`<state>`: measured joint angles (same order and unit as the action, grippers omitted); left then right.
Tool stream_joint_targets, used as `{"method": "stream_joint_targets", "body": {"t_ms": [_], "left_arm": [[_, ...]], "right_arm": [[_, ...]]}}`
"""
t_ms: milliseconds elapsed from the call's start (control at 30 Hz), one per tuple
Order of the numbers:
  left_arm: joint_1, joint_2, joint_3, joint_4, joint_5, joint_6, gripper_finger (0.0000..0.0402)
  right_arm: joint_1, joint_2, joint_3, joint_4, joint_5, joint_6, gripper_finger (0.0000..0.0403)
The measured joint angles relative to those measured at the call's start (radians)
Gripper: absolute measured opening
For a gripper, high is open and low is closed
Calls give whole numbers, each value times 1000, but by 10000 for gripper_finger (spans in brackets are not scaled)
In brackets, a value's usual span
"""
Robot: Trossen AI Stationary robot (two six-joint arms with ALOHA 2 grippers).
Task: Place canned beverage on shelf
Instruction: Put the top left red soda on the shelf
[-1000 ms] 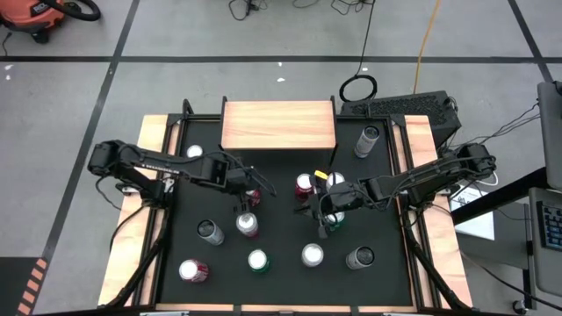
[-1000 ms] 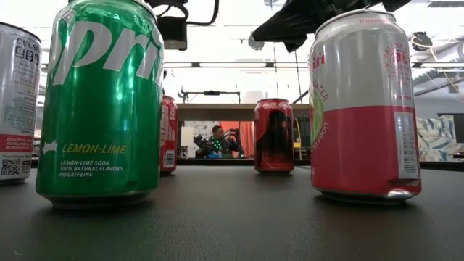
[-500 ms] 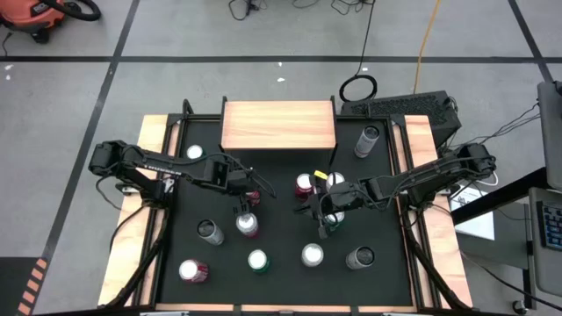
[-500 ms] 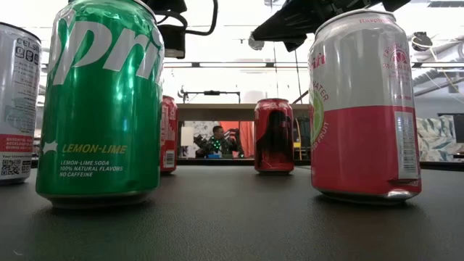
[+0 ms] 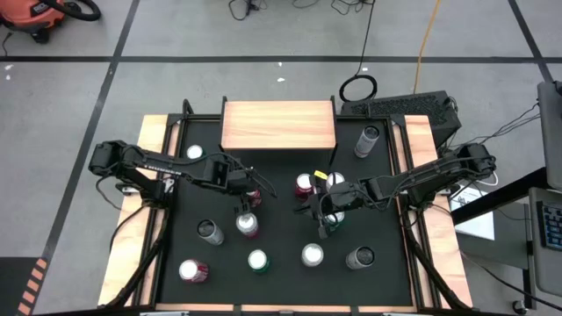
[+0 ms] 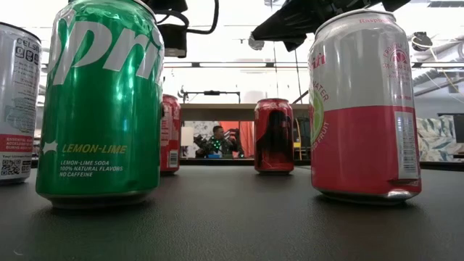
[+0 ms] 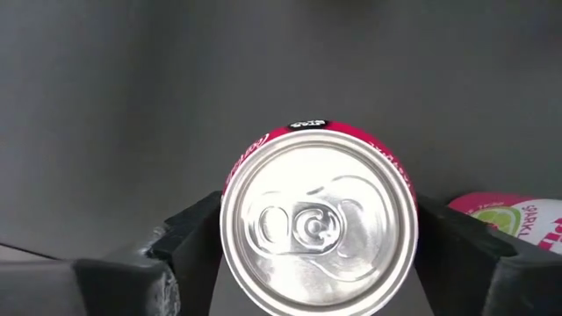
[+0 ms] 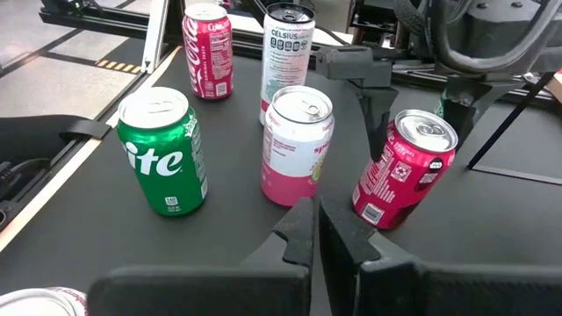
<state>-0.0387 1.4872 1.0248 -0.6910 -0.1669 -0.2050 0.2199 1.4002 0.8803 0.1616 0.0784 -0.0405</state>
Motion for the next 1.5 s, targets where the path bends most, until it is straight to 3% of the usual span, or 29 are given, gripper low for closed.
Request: {"method": "stream_joint_targets", "body": {"t_ms": [433,667,800,1233,1367,1500], "left_arm": [[0,-3,46,-17,-19,-70,285],[-1,-12,146,-82,-24,-166,284],[-4,-13,205,-114,-24,-232,284],[-27,-13,312,-123,-48,-380,283],[-29,-13,312,-121,-68,-460,283],[-36,-13,312,-99,-77,-540,283]], "right_arm": [[0,0,0,1,7,1,0],[10,48,0,100,190,32,12],[18,84,0,129,242,67,62],[51,135,2,199,426,211,313],[50,134,2,263,424,202,360],[35,133,1,295,423,175,379]]}}
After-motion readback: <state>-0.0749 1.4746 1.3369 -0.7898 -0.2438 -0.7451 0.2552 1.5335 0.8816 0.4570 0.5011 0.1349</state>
